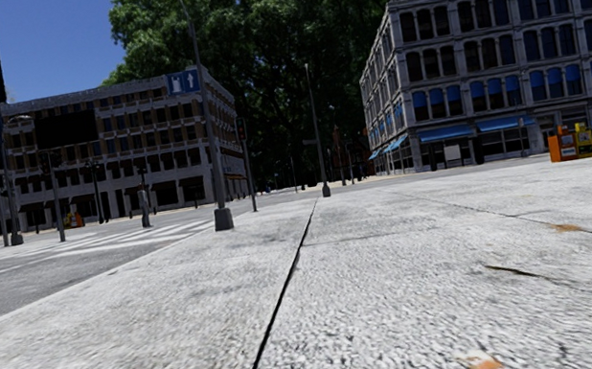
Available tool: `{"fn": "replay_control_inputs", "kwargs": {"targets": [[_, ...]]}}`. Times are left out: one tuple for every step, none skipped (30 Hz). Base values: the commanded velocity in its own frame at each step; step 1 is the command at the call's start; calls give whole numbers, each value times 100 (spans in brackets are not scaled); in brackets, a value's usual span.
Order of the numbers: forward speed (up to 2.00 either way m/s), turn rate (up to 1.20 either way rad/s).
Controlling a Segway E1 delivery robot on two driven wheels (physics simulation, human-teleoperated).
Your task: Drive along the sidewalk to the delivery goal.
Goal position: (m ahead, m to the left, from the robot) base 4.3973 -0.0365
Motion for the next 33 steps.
{"fn": "replay_control_inputs", "kwargs": {"targets": [[198, 0], [198, 0], [198, 0], [198, 0], [198, 0], [198, 0], [198, 0], [198, 0], [198, 0], [198, 0], [198, 0], [198, 0], [198, 0], [198, 0], [198, 0], [198, 0], [198, 0], [198, 0], [198, 0], [198, 0], [198, 0], [198, 0], [198, 0], [198, 0], [198, 0], [198, 0], [198, 0], [198, 0], [198, 0], [198, 0], [198, 0], [198, 0], [198, 0]]}}
